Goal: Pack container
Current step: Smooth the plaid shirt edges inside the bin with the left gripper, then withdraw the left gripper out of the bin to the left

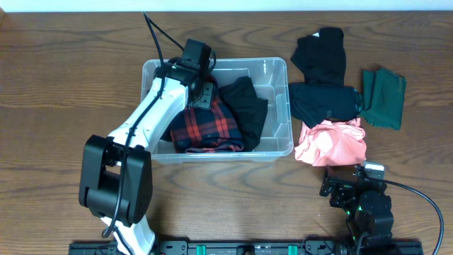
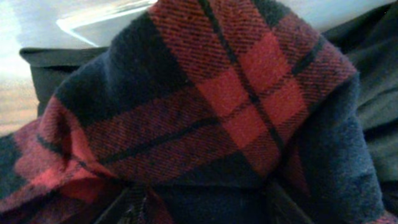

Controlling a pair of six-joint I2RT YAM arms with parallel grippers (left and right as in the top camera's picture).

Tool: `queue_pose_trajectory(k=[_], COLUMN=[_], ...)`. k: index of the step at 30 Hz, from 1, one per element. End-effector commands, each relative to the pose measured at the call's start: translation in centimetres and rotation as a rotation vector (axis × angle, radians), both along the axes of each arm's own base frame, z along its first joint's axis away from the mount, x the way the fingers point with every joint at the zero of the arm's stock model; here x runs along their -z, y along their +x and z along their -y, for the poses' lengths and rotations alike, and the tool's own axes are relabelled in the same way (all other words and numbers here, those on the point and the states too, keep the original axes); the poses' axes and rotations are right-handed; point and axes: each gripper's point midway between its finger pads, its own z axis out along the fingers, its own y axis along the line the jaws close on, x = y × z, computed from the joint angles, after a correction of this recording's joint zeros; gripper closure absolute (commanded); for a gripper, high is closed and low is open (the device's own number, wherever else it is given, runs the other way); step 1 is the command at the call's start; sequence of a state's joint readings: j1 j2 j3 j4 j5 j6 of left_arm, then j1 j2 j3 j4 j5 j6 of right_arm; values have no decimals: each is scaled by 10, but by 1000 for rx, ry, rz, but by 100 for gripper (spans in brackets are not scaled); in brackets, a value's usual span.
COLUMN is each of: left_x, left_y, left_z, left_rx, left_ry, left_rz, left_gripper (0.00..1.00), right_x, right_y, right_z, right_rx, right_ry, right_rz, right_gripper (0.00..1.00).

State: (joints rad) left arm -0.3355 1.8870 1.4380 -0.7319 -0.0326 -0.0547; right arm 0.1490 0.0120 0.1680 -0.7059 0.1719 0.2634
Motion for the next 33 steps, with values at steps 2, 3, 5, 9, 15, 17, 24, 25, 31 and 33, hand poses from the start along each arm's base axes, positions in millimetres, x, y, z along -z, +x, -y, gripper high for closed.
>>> queue_pose_trajectory(k=[2, 3, 5, 9, 15, 17, 24, 25, 31, 33], left_x=[-17, -32, -62, -98, -75, -55, 33, 41, 54, 39], left_y=[-20, -18, -14, -15, -35, -38, -52, -53, -55, -48], left_z=[-4, -4, -6, -28, -54, -61, -83, -84, -87, -86], left_rx=[16, 16, 9, -45, -192, -217, -291, -295, -300, -301], left_ry=[4, -9, -19, 50, 92, 101, 102, 96, 87, 78], left_rz=[-41, -2, 86, 191, 98, 66, -89, -105, -151, -120], left_gripper=[37, 37, 37, 37, 37, 37, 36, 35, 36, 38], right_x=[1, 1, 1, 1, 1, 1, 1, 1, 1, 1], right_y=[0, 0, 0, 0, 0, 0, 0, 0, 0, 0], right_z=[2, 2, 2, 2, 2, 2, 2, 2, 2, 2], right_rx=[15, 15, 15, 15, 15, 15, 15, 15, 15, 15], right_ry=[9, 9, 9, 9, 9, 9, 9, 9, 9, 9], right_rz=[0, 0, 0, 0, 0, 0, 0, 0, 0, 0], right_gripper=[1, 1, 1, 1, 1, 1, 1, 1, 1, 1])
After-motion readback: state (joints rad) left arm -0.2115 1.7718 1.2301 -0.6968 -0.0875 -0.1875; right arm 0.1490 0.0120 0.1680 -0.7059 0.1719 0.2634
